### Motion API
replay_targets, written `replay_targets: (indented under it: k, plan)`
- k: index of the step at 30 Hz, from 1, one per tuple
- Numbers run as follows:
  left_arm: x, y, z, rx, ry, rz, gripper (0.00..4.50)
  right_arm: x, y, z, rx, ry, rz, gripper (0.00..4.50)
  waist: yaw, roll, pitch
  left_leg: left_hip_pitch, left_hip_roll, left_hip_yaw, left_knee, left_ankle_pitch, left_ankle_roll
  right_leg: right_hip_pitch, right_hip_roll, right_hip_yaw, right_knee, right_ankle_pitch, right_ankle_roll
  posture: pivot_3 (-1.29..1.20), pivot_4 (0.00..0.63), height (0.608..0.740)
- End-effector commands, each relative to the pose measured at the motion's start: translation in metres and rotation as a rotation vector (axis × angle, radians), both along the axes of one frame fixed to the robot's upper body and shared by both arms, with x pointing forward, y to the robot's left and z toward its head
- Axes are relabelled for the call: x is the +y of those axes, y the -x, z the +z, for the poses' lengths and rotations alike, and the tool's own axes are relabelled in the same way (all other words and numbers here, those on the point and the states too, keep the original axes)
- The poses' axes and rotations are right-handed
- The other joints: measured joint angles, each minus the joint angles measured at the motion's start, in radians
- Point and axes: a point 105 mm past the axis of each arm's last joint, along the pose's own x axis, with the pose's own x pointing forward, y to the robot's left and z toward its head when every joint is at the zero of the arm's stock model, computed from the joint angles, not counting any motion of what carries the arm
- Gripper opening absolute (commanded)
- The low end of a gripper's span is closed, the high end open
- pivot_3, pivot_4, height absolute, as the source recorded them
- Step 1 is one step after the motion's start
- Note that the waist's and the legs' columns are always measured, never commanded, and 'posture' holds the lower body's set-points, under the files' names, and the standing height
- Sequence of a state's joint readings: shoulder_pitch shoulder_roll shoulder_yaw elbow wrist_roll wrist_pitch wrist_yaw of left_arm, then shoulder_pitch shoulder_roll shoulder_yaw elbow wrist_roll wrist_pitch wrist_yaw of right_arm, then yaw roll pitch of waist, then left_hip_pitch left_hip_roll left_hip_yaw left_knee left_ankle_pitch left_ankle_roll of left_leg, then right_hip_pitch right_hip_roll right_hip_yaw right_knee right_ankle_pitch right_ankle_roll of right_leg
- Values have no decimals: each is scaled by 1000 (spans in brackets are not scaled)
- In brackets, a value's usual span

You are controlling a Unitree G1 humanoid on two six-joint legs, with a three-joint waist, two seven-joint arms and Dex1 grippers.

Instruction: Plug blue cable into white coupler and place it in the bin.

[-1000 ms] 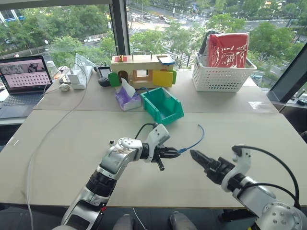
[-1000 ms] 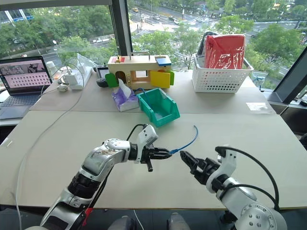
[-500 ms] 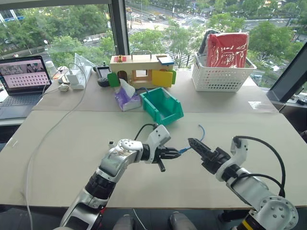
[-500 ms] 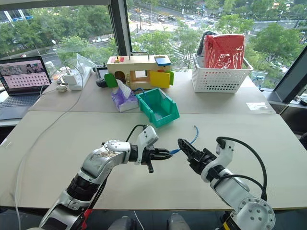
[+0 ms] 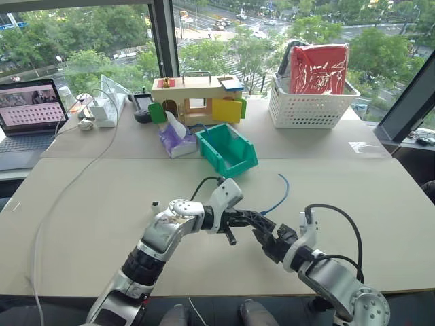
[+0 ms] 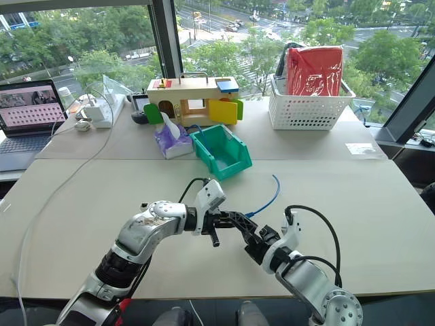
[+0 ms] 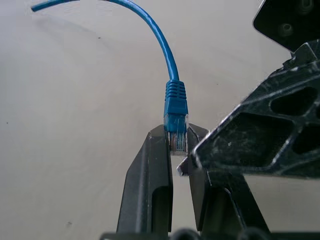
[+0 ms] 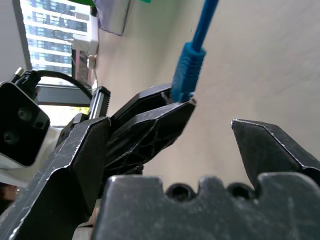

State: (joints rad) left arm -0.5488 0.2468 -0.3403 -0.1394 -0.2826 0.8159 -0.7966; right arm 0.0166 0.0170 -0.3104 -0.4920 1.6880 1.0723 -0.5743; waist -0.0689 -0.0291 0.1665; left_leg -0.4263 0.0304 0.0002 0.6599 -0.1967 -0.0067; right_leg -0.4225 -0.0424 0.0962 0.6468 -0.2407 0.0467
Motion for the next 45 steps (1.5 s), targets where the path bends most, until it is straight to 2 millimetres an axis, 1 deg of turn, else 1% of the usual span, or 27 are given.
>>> replay_targets:
  k: [1, 5, 8, 17, 20, 22, 24, 25, 29, 30, 31, 35, 36, 41, 43, 44, 45]
  plan:
    - [-2, 3, 10, -26, 31, -10, 46, -2, -1, 13, -29, -55, -23, 4500, 2, 0, 0, 0, 0, 0, 0, 0, 0, 0, 0, 0, 0, 0, 0, 0, 150, 715]
    - [-2, 4, 9, -23, 35, -3, 46, -10, -7, 18, -57, -19, -81, 4500, 2, 0, 0, 0, 0, 0, 0, 0, 0, 0, 0, 0, 0, 0, 0, 0, 150, 715]
    - [-2, 4, 8, -22, 36, 0, 46, -16, -9, 21, -70, -25, -121, 4500, 4, 0, 0, -1, 0, 0, 0, 0, 0, 0, 0, 0, 0, 0, 0, 0, 150, 715]
    - [-3, 4, 8, -21, 33, -4, 46, -12, -9, 25, -99, -14, -120, 4500, 6, 0, 0, -1, 0, 0, 0, 0, 0, 0, 0, 0, 0, 0, 0, 0, 150, 715]
    - [-3, 5, 7, -18, 32, -5, 46, -19, -14, 25, -118, 12, -162, 4500, 9, 0, 0, -1, 0, 0, 0, 0, 0, 0, 0, 0, -1, 0, 0, 0, 150, 715]
    - [-2, 5, 7, -17, 33, -5, 46, -19, -14, 26, -118, 0, -179, 4500, 10, 0, 0, -1, 0, 0, 0, 0, 0, 0, 0, 0, -1, 0, 0, 0, 150, 715]
    - [-2, 5, 7, -16, 32, -5, 46, -19, -14, 27, -130, 5, -185, 3976, 10, 0, 0, -1, 0, 0, 0, 0, 0, 0, 0, 0, -1, 0, 0, 0, 150, 715]
    - [-2, 5, 7, -16, 32, -6, 46, -20, -15, 28, -134, 9, -187, 3832, 10, 0, 0, -1, 0, 0, 0, 0, 0, 0, 0, 0, -1, 0, 0, 0, 150, 715]
    - [-3, 6, 7, -14, 31, -9, 46, -19, -14, 29, -145, 6, -183, 2440, 12, 0, 0, -1, 0, 0, 0, 0, 0, 0, 0, 0, -1, 0, 0, 0, 150, 715]
    - [-3, 6, 7, -14, 31, -10, 46, -18, -14, 29, -147, 3, -183, 1991, 13, 0, 0, -1, 0, 0, 0, 0, 0, 0, 0, 0, -1, 0, 0, 0, 150, 715]
    - [-3, 6, 7, -13, 32, -11, 46, -18, -15, 30, -147, 1, -182, 1761, 13, 0, 0, -1, 0, 0, 0, 0, 0, 0, 0, 0, -1, 0, 0, 0, 150, 715]
    - [-4, 6, 6, -9, 32, -12, 46, -18, -14, 30, -148, -3, -181, 320, 15, 0, 0, -1, 0, 0, 0, 0, 0, 0, 0, 0, -1, 0, 0, 0, 150, 715]
    - [-3, 6, 6, -10, 31, -12, 46, -18, -14, 30, -148, -3, -182, 117, 16, 0, 0, -1, 0, 0, 0, 0, 0, 0, 0, 0, -1, 0, 0, 0, 150, 715]
    - [-3, 4, 6, -7, 39, 7, 46, -19, -13, 29, -148, 0, -183, 117, 21, 0, 0, -1, 0, 0, 0, 0, 0, 0, 0, 0, -1, 0, 0, 0, 150, 715]
    - [-3, 8, 6, 33, 57, -8, 1058, -20, -14, 30, -150, 1, -186, 0, 23, 0, 0, -1, 0, 0, 0, 0, 0, 0, 0, 0, -1, 0, 0, 0, 150, 715]
    - [-3, 8, 8, 41, 74, -3, 1183, -21, -14, 30, -154, 2, -194, 0, 23, 0, 0, -1, 0, 0, 0, 0, 0, 0, 0, 0, -1, 0, 0, 0, 150, 715]
    - [-3, 8, 10, 43, 82, -7, 1589, -23, -15, 31, -160, 3, -205, 0, 23, 0, 0, 0, 0, 0, 0, 0, 0, 0, 0, 0, -1, 0, 0, 0, 150, 715]
